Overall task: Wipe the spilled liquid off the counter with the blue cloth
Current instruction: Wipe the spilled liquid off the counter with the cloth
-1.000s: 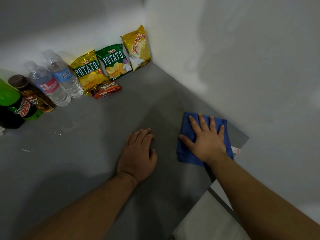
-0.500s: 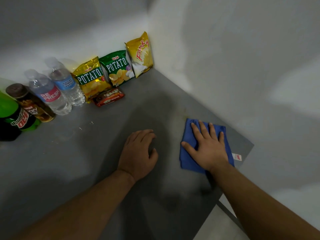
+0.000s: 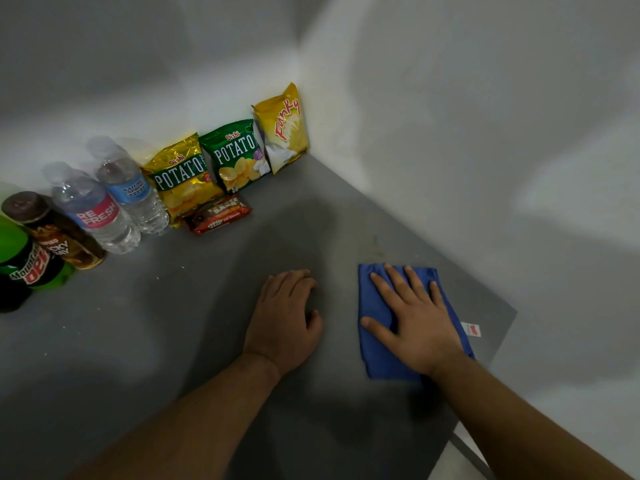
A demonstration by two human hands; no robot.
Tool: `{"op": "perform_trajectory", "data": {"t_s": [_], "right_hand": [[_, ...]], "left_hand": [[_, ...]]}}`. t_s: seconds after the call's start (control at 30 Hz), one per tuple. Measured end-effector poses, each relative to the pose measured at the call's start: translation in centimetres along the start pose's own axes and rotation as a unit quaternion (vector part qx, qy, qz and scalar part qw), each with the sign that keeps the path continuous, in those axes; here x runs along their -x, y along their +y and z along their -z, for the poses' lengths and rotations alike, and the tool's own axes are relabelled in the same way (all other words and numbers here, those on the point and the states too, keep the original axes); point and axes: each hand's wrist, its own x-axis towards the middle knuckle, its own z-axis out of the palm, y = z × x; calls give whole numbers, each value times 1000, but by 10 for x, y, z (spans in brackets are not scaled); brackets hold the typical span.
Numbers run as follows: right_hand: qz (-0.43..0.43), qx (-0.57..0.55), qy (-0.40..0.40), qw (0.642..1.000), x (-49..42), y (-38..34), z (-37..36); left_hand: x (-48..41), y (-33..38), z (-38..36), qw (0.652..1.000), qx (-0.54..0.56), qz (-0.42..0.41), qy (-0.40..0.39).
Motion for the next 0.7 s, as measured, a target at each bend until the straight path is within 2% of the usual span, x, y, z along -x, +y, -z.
{"op": "perform_trajectory", "data": {"t_s": [0.13,0.23,0.37,0.57,0.7], "right_hand": [[-42,-10,6,999,-42,-31,0],[18,-11,14,1000,-40,-50,-5],[60,-15,12,998,-1,-29,-6],[-39,2,8,999,56,42,2],[-74,-6,-11,997,47,67,10]], "left_hand": [[-1,2,-1,1000,1,3,5],[-1,3,0,1000,0,3,8],[-1,3,-1,1000,-11,-1,5],[-2,5,-1,1000,-22,1,10],[-2,6,-2,1000,-25,3,18]]}}
